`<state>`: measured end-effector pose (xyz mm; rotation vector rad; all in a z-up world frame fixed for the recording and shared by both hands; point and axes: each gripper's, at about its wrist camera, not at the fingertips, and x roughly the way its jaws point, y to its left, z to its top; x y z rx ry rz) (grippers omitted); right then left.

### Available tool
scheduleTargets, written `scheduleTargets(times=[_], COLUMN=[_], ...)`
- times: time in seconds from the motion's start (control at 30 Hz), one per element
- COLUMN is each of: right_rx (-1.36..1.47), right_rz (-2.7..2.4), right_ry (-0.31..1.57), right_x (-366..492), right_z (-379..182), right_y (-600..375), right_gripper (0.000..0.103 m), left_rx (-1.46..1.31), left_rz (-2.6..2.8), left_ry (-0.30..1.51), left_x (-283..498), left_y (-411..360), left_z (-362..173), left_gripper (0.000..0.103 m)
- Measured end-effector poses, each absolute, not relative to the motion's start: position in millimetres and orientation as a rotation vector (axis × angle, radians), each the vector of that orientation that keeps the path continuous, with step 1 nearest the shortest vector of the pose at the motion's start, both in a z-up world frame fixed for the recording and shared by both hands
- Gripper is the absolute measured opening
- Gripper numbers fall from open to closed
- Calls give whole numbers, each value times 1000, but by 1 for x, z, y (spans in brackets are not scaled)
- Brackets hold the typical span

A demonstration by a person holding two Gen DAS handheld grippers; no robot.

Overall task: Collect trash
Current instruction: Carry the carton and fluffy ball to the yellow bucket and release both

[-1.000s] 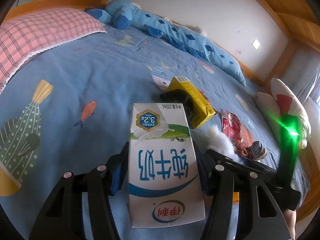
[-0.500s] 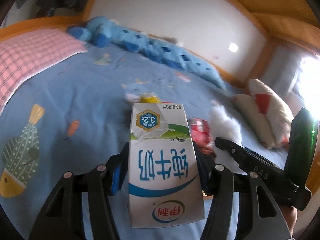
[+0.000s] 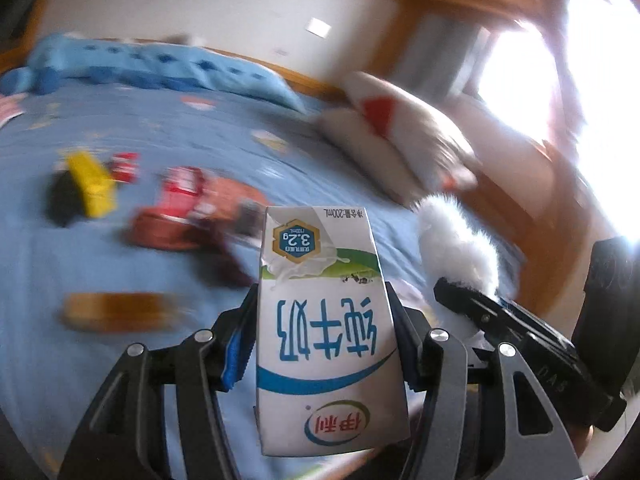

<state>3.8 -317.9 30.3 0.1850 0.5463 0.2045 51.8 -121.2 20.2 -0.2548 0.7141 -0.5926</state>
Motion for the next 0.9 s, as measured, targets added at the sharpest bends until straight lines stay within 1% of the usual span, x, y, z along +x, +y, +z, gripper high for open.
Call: scheduleTargets(times=[0.43,0.53,0.73,0.9], right_rx=[364,410,401,424], right_rz=[-237,-279,-376,-463], right_ry=[558,572,623,675], right_x=[-152,-175,-215,-252], right_z=[2,-6,-17,-36], right_y=[-478,-497,-520,-545], right_gripper=[28,28,28,28], left_rx=[-45,7,100,124], left_rz=[-1025,-1094,-1207,-1279], left_ry=[865,885,930,1053], left_x=[-26,-48,-82,-101], left_y=[-303,-336,-387,-423], left_z=[-12,-21,-36,-64], left_gripper=[58,58,58,58])
